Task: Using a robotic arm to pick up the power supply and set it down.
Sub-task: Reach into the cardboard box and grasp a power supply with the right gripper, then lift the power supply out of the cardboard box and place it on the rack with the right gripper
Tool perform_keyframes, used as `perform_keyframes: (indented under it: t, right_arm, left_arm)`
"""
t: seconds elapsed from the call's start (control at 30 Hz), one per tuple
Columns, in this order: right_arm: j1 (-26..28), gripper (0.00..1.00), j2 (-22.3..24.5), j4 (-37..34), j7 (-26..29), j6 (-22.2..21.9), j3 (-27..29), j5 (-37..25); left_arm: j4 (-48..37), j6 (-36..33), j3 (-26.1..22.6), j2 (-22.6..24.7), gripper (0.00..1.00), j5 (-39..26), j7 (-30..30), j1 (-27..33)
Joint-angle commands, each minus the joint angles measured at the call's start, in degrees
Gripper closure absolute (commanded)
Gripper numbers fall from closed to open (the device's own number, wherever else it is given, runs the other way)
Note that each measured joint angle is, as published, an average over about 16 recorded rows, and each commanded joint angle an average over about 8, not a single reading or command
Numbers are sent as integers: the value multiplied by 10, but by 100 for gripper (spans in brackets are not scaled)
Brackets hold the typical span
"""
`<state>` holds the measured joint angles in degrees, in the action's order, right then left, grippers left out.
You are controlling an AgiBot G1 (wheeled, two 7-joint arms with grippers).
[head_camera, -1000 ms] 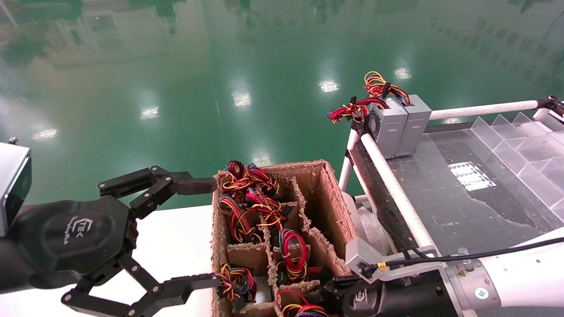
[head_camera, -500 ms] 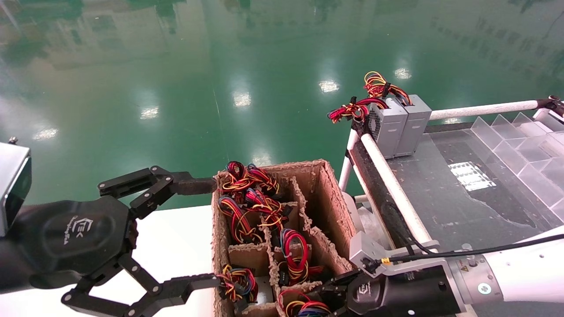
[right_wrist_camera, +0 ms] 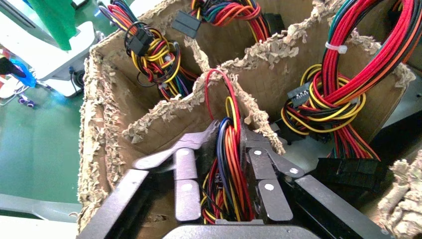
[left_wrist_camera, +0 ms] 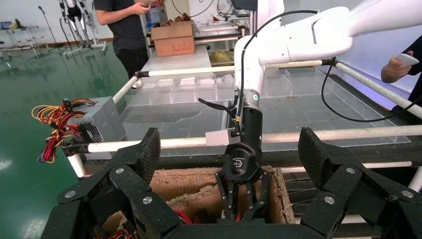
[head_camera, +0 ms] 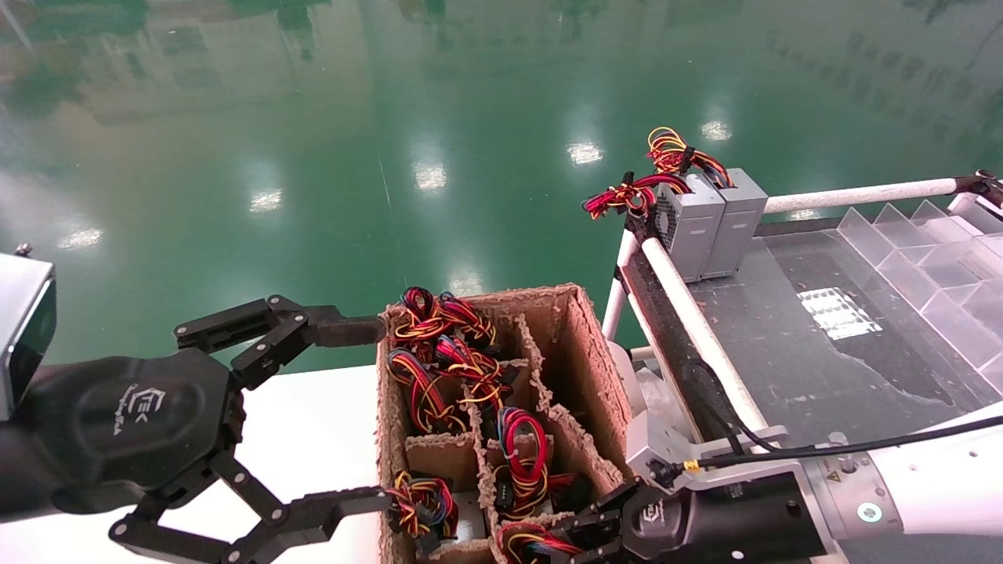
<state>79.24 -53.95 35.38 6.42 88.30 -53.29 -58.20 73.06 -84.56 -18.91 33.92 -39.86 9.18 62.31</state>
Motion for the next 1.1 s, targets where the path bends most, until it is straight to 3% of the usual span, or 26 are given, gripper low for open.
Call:
perform_keyframes:
  t: [0.03, 0.57, 1.1]
  right_arm:
    - [0, 100, 2, 4, 1, 1, 1, 2]
    - [-7, 100, 10, 8, 18, 14, 2, 34]
    - [6, 100, 48, 31, 49, 29, -20, 140]
  left_arm:
    - [0, 0, 0, 0, 0, 0, 0, 0]
    - [0, 0, 0, 0, 0, 0, 0, 0]
    - [0, 0, 0, 0, 0, 0, 0, 0]
